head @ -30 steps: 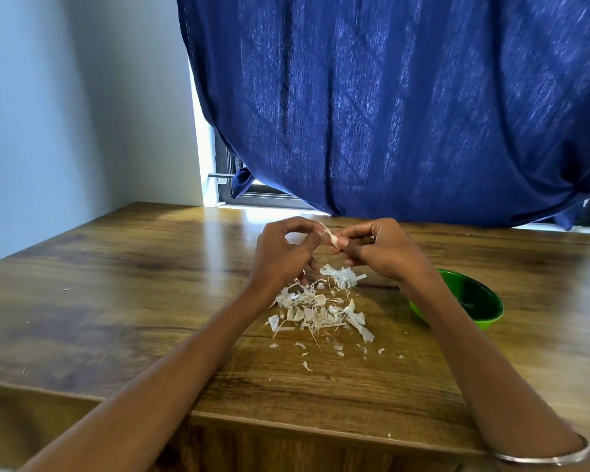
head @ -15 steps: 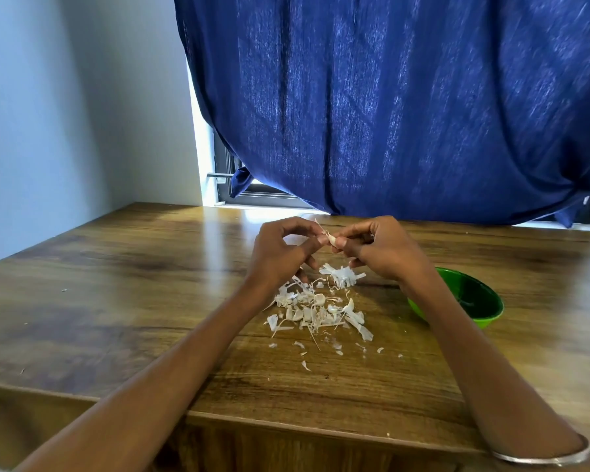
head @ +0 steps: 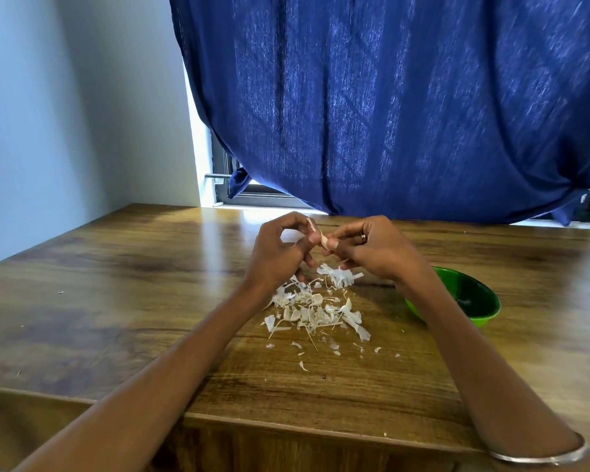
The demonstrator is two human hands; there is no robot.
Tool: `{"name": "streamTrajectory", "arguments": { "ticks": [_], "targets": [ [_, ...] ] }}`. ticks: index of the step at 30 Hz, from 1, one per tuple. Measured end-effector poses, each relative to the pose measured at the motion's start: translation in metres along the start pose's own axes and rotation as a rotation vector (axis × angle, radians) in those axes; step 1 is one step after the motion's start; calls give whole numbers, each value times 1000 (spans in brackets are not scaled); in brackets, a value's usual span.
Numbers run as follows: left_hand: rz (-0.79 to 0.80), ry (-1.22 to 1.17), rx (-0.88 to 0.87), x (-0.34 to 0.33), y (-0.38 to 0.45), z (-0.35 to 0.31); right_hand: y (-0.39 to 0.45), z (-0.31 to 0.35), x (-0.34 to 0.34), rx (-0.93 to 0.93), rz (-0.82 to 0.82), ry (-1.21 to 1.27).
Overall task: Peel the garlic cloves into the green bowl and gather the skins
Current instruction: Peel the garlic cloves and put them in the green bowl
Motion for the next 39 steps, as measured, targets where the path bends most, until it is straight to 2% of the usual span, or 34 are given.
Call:
{"name": "streamTrajectory", "arguments": {
  "ticks": [11,20,24,28,35,39],
  "targets": [
    [-23,86,-63,-4,1,-3,-4,3,4,-55,-76,321],
    [63,58,-50,-4,-4,-11,-1,-1,9,-60,-131,372],
    [86,179,-52,-4,-5,-10,-1,-1,10,-60,-129,361],
    [63,211,-42,-2,-5,-13,-1,-1,10,-69,-122,343],
    [-32,204,-122,4,-3,-13,-1,0,8,-97,-70,332],
    [-41,216,-158,3,-4,-11,-2,0,7,-119,-21,418]
  ]
}}
Point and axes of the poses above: each hand's wrist, its own y-axis towards the middle knuckle, its own x-axis out of the back of the hand, z = x × y, the point moved 3 cm from there along y, towards the middle knuckle, and after that the axes turned 6 degrees about -x, right-handed, at the moved point
